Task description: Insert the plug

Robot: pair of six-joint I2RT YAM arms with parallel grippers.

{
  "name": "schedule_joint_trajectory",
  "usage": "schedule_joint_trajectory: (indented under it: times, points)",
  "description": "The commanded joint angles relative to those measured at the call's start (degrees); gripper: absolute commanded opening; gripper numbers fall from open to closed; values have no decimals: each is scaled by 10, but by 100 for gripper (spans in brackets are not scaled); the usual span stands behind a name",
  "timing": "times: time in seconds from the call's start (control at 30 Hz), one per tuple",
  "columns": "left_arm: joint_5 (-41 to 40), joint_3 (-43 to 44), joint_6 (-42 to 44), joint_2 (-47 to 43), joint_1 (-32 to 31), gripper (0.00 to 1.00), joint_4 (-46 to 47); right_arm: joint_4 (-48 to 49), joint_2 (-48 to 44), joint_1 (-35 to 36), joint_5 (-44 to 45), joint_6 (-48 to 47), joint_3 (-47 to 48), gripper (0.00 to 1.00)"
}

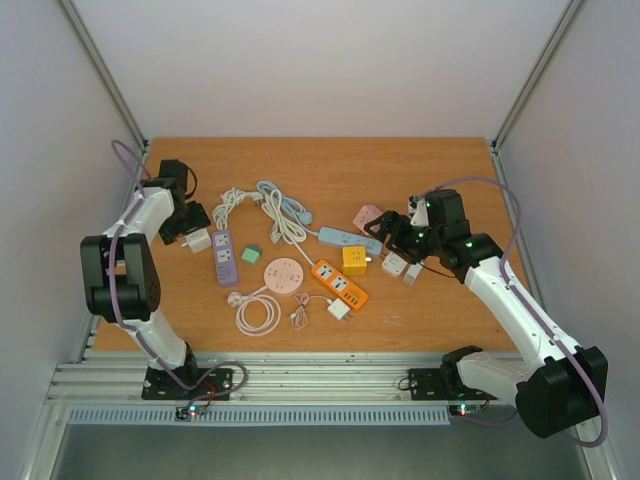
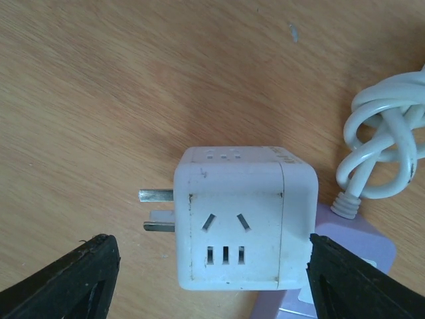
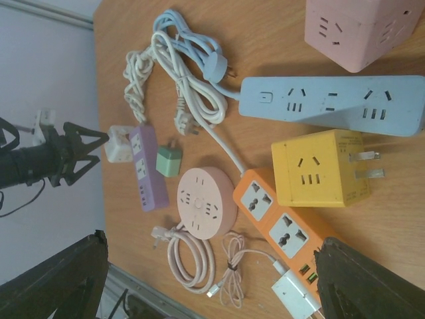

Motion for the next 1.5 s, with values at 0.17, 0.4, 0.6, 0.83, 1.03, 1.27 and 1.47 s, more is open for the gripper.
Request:
schedule_joint_trajectory:
  times: [0.17,0.4,0.6,0.83,1.03,1.27,1.47]
  points:
    - [34,29,16,52,4,79,10,21,6,6,1,-13,1,86]
    - [23,37,14,64,4,57,7,14,8,6,5,-20,2,86]
    - [40,31,9,20,3,43,7,14,11,8,10,-20,8,86]
    - [208,-14,-31,-127,-14,43,64,34,32,51,22,-38,29,87]
    - [414,-112,-98,-279,-41,44,254,81,53,123,62,-42,48,90]
    - [504,-171,-200,-394,-69,45,377,137,88,232,147,-62,88,90]
    - [512,-177,-223,-448,-72,46,345,200,112,297,141,-138,126,90]
